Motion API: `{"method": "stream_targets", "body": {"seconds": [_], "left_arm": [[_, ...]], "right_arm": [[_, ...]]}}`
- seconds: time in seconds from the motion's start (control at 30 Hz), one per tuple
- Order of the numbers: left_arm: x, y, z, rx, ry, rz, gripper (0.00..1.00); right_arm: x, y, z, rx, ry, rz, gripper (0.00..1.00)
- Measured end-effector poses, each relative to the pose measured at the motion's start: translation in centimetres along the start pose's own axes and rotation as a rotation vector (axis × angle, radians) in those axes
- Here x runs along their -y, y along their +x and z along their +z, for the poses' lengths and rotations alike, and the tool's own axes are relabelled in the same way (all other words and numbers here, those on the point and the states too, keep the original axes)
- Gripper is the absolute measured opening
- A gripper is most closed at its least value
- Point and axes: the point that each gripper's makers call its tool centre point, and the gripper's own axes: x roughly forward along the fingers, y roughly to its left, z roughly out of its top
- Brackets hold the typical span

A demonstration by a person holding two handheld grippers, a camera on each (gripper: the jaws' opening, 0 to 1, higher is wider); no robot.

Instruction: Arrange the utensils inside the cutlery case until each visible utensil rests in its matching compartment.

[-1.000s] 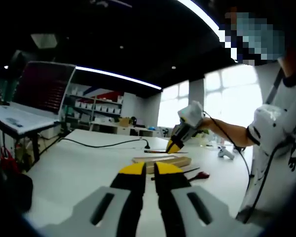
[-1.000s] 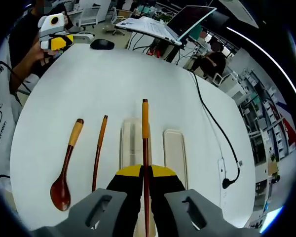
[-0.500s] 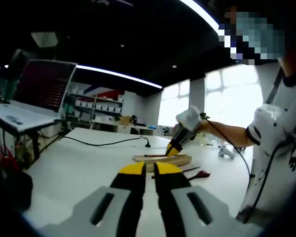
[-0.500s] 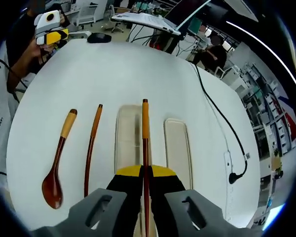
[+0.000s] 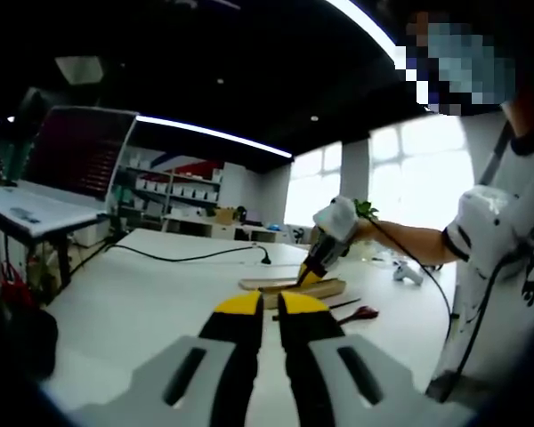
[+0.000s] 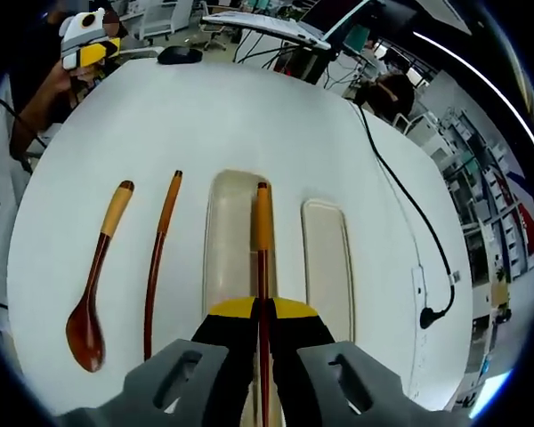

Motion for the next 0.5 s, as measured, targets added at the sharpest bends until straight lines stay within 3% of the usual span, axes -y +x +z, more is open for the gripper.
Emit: {"method": "stream_targets", "body": {"seconds": [0.5], "left_arm": [[0.05,0.0,-0.81,-0.012,-0.016,-0.005,0.07]], "right_arm": [[-0.01,0.86,-0.11,-0.013,0.019,0.026,0.03]]}}
